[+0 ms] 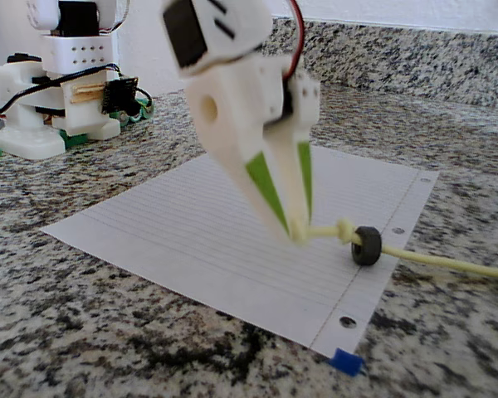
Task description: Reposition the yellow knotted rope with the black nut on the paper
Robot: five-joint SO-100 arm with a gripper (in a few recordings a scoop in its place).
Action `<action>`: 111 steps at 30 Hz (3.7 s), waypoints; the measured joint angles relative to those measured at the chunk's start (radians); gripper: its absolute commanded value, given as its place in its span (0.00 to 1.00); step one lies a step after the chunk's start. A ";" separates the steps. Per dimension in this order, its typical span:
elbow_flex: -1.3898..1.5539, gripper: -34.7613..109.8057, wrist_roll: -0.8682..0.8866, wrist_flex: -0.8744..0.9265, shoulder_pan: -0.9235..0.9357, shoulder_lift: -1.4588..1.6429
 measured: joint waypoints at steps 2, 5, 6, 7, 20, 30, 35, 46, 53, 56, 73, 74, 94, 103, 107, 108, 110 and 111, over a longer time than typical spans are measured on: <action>0.000 0.24 -0.121 0.002 0.000 0.048; 0.000 0.24 -0.359 -0.012 0.011 0.132; 0.000 0.24 -0.443 -0.020 0.017 0.161; 0.002 0.24 -0.515 -0.025 0.025 0.190; 0.436 0.24 -1.040 -0.092 0.115 0.851; 0.600 0.24 -1.345 0.110 0.319 1.353; 0.650 0.24 -1.420 0.196 0.348 1.411; 0.727 0.24 -1.821 0.298 0.262 1.416; 0.767 0.24 -2.083 0.210 0.106 1.422; 0.772 0.24 -2.158 0.202 0.012 1.437; 0.930 0.24 -2.247 0.146 -0.337 1.540; 0.936 0.24 -2.253 0.132 -0.348 1.540; 0.960 0.58 -2.200 0.107 -0.517 1.540; 0.963 0.57 -2.154 0.120 -0.517 1.542; 0.963 0.55 -2.075 0.141 -0.494 1.551; 0.962 0.55 -2.049 0.150 -0.472 1.549; 0.942 0.55 -1.968 0.190 -0.448 1.528; 0.916 0.55 -1.921 0.219 -0.425 1.491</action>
